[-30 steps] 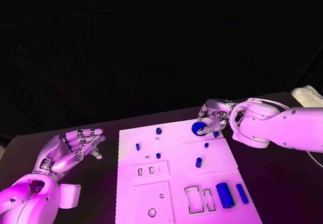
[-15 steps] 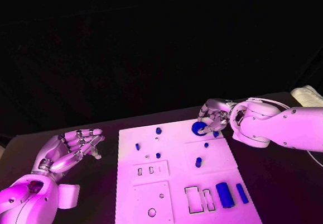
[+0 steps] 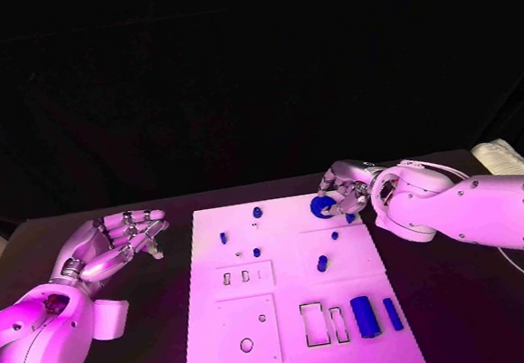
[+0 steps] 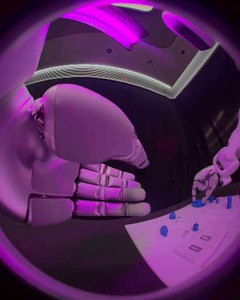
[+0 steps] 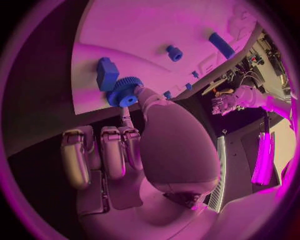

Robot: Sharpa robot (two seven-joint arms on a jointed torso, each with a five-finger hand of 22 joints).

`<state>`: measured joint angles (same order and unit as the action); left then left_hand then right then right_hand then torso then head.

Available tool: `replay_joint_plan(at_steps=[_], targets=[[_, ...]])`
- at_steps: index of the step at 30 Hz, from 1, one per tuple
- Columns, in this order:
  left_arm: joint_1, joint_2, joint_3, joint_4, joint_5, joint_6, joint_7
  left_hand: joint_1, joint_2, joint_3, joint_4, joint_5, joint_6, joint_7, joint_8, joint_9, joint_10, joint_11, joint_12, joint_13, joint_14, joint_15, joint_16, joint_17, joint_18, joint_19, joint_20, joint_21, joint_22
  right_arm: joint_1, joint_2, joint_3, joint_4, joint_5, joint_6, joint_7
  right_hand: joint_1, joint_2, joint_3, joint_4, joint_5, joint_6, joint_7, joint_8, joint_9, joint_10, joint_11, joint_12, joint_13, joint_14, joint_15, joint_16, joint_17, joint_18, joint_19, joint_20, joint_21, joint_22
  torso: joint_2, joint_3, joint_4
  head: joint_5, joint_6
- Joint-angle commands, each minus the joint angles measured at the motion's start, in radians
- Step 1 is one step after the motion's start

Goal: Assemble the parts on the task board

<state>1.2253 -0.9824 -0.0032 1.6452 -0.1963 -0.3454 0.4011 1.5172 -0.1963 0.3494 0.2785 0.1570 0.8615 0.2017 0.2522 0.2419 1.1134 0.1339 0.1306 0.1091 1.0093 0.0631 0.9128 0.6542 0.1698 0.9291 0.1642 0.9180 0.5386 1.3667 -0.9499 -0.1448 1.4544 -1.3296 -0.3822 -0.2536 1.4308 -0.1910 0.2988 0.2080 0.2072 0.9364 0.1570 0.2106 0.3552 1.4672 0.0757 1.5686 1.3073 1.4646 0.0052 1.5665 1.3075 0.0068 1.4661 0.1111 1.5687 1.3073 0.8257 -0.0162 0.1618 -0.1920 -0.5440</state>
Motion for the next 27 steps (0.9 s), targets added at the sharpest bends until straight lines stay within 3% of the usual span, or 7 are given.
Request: replay_joint_plan(at_steps=[1,8,15,22,27], targets=[[0.001,0.001,0.001,0.002,0.003,0.015,0.004,-0.009,-0.003,0.005,0.002,-0.007,-0.007,0.001,0.003,0.001,-0.005,0.002,0.000,0.001,-0.004,0.003,-0.004,-0.002,0.014,-0.006,-0.002,0.003,0.001,-0.001,0.000,0.000,0.003,-0.045,-0.031,0.028,-0.002,-0.010,0.011,0.001,-0.010,0.004,0.000,0.001,-0.001,0.104,0.000,0.002,0.264,0.106,0.000,0.004,0.263,-0.007,0.105,0.002,0.002,0.263,0.000,-0.0005,0.0009,-0.002,0.002],[0.001,0.001,0.000,0.002,0.003,0.015,0.003,-0.010,-0.002,0.006,0.002,-0.007,-0.007,0.001,0.004,0.002,-0.006,0.002,0.001,0.002,-0.003,0.003,-0.004,-0.002,0.014,-0.008,-0.002,0.005,0.003,-0.002,0.000,0.000,0.003,-0.051,-0.022,0.024,-0.020,-0.024,0.016,0.008,-0.019,0.005,0.001,-0.003,-0.005,0.104,0.001,0.002,0.264,0.106,0.000,0.004,0.263,-0.007,0.105,0.002,0.002,0.263,0.001,-0.0006,0.0011,-0.003,0.001],[0.001,0.000,0.000,0.002,0.003,0.015,0.003,-0.011,-0.002,0.007,0.003,-0.007,-0.007,0.001,0.004,0.002,-0.006,0.002,0.001,0.002,-0.003,0.003,-0.004,-0.002,0.014,-0.008,-0.002,0.006,0.003,-0.002,0.001,-0.001,0.011,-0.050,-0.027,0.028,-0.022,-0.017,0.046,0.007,0.000,0.020,-0.005,0.001,-0.006,0.104,-0.004,0.002,0.264,0.106,-0.003,0.004,0.263,-0.007,0.105,0.000,0.002,0.263,0.001,-0.0004,0.0011,-0.002,0.001],[0.001,0.002,0.000,0.001,0.003,0.016,0.002,-0.011,-0.002,0.007,0.003,-0.007,-0.007,0.001,0.004,0.002,-0.006,0.002,0.001,0.002,-0.003,0.003,-0.004,-0.002,0.014,-0.008,-0.002,0.006,0.003,-0.002,0.012,-0.001,0.071,-0.071,-0.066,0.035,-0.034,-0.025,0.083,0.003,0.049,0.025,-0.007,-0.002,-0.011,0.104,-0.007,0.002,0.264,0.106,-0.006,0.004,0.263,-0.007,0.105,-0.003,0.002,0.263,0.000,-0.0013,0.0028,0.001,-0.003],[0.001,0.002,0.000,0.001,0.003,0.016,0.002,-0.011,-0.002,0.007,0.003,-0.007,-0.007,0.001,0.004,0.002,-0.006,0.002,0.001,0.002,-0.003,0.003,-0.004,-0.002,0.014,-0.008,-0.002,0.006,0.003,0.001,0.043,-0.001,0.116,-0.109,-0.078,0.024,-0.036,-0.027,0.090,0.001,0.056,0.027,-0.008,-0.002,-0.012,0.104,-0.008,0.002,0.264,0.106,-0.006,0.004,0.263,-0.007,0.105,-0.004,0.002,0.263,0.001,-0.0026,0.0024,0.008,-0.003]])
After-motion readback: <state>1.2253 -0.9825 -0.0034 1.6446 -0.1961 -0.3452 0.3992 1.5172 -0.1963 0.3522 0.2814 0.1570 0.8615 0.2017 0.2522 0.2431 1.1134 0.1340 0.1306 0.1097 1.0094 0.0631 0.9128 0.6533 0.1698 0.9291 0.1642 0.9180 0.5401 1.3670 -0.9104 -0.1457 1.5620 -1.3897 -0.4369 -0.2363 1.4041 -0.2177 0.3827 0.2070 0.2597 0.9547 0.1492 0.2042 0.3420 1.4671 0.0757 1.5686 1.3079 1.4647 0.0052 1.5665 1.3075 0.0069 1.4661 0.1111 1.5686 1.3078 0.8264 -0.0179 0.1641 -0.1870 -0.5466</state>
